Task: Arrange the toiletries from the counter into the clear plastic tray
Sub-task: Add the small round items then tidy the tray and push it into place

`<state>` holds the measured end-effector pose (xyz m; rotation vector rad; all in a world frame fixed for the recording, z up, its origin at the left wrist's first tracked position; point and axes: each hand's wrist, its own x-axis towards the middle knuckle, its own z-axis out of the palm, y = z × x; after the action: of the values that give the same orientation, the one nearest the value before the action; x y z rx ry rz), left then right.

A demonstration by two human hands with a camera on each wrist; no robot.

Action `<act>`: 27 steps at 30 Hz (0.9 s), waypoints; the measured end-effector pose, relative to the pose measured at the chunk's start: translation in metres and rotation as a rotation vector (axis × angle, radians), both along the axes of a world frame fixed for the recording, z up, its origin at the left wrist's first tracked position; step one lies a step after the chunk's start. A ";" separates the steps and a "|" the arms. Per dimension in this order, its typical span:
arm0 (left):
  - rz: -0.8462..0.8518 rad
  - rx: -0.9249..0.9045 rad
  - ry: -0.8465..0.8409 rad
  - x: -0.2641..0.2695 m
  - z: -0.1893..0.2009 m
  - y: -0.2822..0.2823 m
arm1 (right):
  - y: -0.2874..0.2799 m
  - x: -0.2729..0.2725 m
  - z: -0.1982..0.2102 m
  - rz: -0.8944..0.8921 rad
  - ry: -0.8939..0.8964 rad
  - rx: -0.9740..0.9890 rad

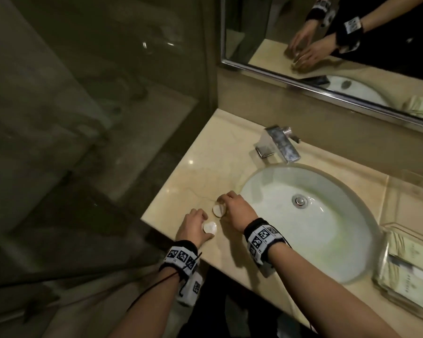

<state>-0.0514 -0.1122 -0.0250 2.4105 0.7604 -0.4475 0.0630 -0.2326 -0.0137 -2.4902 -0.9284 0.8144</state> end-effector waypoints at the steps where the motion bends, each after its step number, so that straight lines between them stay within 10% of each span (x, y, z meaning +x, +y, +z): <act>1: -0.008 -0.010 -0.010 -0.001 -0.004 0.001 | 0.004 -0.001 -0.004 -0.008 0.006 -0.008; 14: -0.069 -0.121 -0.195 0.022 -0.004 -0.005 | -0.031 0.003 -0.009 -0.226 0.044 0.146; 27: -0.487 -0.330 -0.341 0.130 0.048 -0.199 | -0.284 0.016 0.040 -0.827 -0.131 0.300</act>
<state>0.0787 -0.3107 0.0235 2.2531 -0.0537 -0.3027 0.0788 -0.5165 0.0264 -2.3417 0.0073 0.2155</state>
